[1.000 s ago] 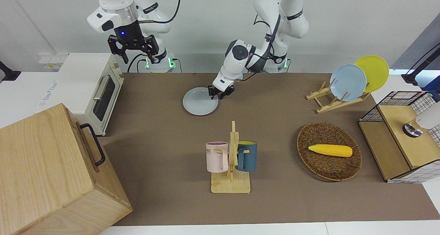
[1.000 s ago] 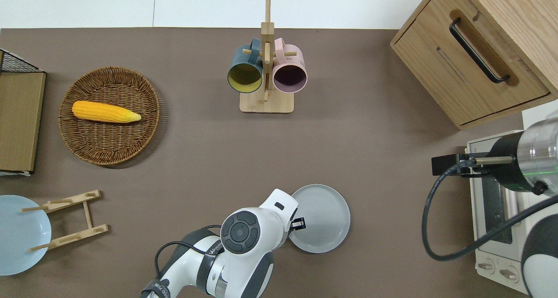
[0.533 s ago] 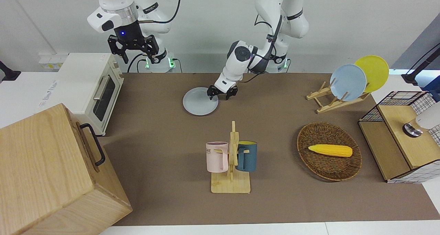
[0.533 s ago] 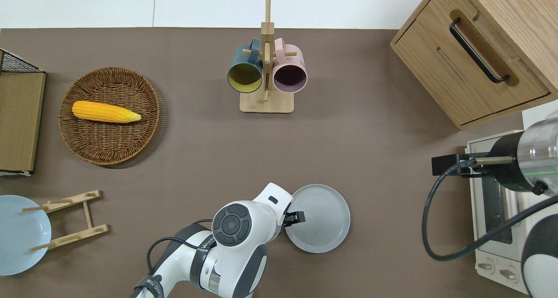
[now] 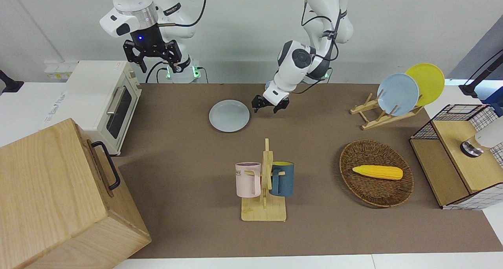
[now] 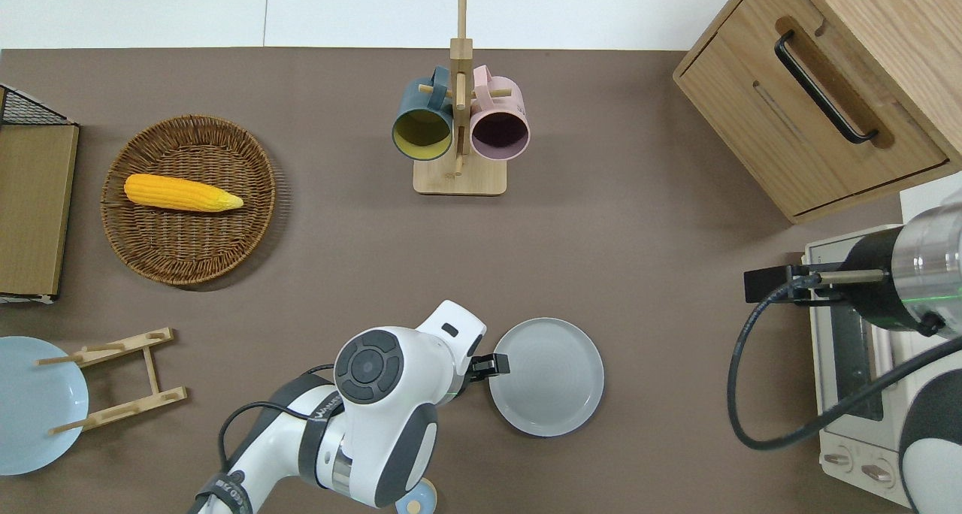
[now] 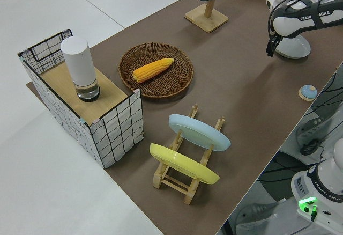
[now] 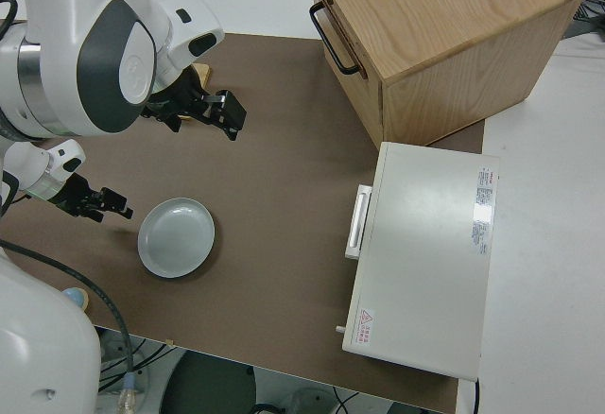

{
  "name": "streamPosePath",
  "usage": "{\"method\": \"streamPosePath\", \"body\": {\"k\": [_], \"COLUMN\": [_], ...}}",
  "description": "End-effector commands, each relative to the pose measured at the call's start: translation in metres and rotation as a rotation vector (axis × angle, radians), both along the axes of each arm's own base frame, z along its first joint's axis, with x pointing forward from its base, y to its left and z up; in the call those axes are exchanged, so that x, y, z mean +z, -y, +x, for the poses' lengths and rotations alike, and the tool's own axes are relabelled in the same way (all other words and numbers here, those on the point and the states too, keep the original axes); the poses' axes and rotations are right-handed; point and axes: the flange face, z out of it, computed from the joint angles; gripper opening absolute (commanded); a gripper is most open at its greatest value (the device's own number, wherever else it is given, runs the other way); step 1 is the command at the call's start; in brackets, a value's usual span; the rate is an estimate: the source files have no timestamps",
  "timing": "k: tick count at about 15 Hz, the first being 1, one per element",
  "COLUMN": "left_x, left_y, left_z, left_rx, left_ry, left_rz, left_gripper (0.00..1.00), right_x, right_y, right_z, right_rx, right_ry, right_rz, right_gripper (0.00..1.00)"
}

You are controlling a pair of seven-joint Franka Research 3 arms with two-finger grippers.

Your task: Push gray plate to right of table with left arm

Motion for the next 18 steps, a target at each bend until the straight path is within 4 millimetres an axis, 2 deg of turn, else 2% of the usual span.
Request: {"method": "streamPosePath", "body": {"k": [1,5,8,13,16,18], "left_x": [0.033,0.051,0.073,0.131,0.166,0.196], "left_y": [-0.063,-0.11,-0.142,-0.186,-0.199,-0.205], "left_z": [0.017,0.032,0.038,0.06,0.064,0.065], "left_rx": [-0.064,-0.097,-0.112,-0.105,-0.086,-0.08], "left_ry": [0.025,0.065,0.078,0.046,0.025,0.012], "left_rz": [0.058,0.133,0.191,0.208,0.211,0.21], "left_gripper": [0.99,0.99,0.99,0.99,0.99,0.99], "right_x": [-0.001,-0.001,-0.001,-0.001,-0.001,-0.001], "right_y": [0.001,0.001,0.001,0.001,0.001,0.001], "right_z": [-0.008,-0.008,-0.008,-0.008,-0.008,-0.008], "right_rx": [-0.023,-0.023,-0.023,-0.023,-0.023,-0.023], "right_ry": [-0.005,-0.005,-0.005,-0.005,-0.005,-0.005], "right_rz": [0.009,0.009,0.009,0.009,0.009,0.009], "right_gripper": [0.996,0.996,0.996,0.996,0.996,0.996]}}
